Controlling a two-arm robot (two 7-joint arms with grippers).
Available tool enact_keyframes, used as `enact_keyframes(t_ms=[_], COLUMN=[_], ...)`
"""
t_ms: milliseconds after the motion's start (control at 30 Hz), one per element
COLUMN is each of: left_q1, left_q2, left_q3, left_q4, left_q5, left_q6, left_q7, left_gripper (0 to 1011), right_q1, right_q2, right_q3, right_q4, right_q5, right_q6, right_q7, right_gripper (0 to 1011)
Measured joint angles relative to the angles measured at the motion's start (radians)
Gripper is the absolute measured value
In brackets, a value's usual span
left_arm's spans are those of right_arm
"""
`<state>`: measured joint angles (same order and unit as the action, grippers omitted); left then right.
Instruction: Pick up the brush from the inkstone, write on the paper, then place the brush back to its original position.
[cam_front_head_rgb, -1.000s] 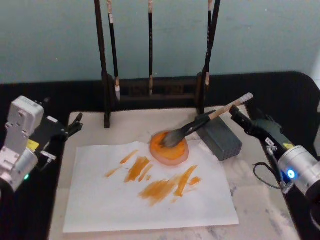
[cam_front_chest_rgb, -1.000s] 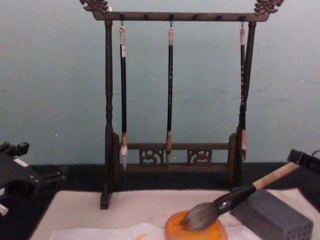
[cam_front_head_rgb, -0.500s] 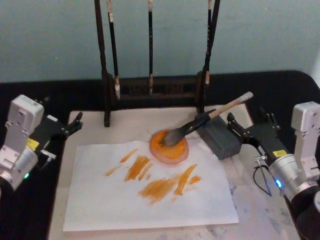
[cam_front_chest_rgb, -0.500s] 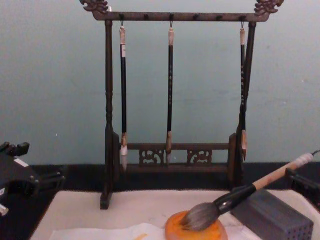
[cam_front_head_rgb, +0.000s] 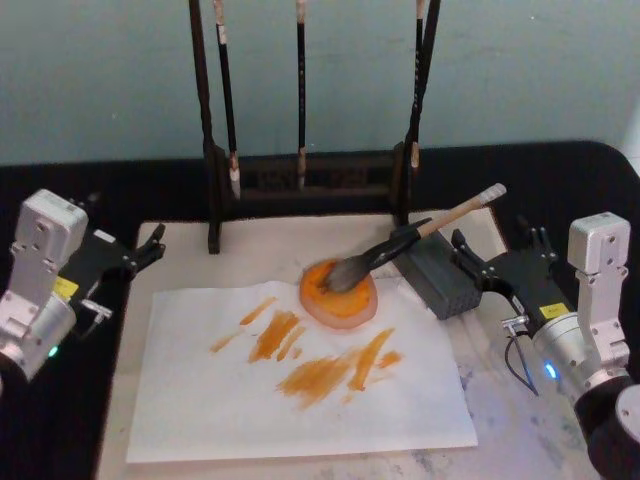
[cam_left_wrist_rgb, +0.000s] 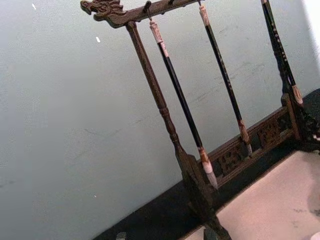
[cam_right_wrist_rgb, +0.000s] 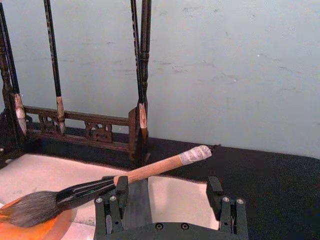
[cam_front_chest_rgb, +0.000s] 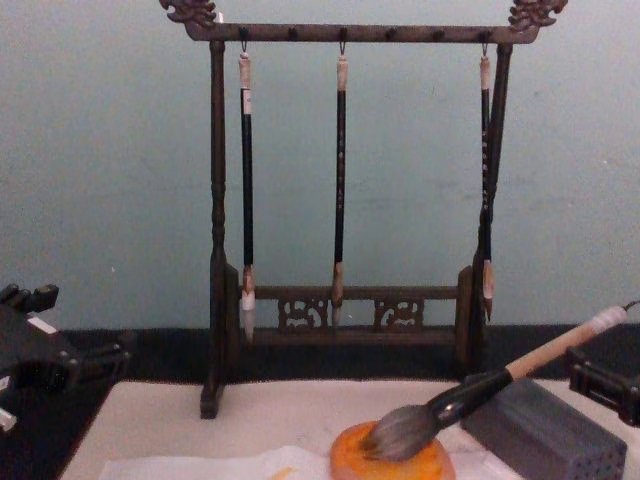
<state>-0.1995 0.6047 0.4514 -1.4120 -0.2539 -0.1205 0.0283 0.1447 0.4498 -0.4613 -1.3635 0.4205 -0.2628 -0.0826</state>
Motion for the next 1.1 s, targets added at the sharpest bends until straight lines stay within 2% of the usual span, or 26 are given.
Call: enact_keyframes(t_ms=[1100], left_q1=[0.000], left_q2=[0.000], left_q3=[0.000], left_q4=[0.000], left_q5=[0.000], left_q6=[0.000], left_q7=[0.000], left_gripper=[1001], right_q1=[0.000], right_q2=[0.003], right_q3=[0.000], right_q4=[-0.004], right_q5=[0.009], right_q6=[0.003], right_q7=[0.003], right_gripper=[1000])
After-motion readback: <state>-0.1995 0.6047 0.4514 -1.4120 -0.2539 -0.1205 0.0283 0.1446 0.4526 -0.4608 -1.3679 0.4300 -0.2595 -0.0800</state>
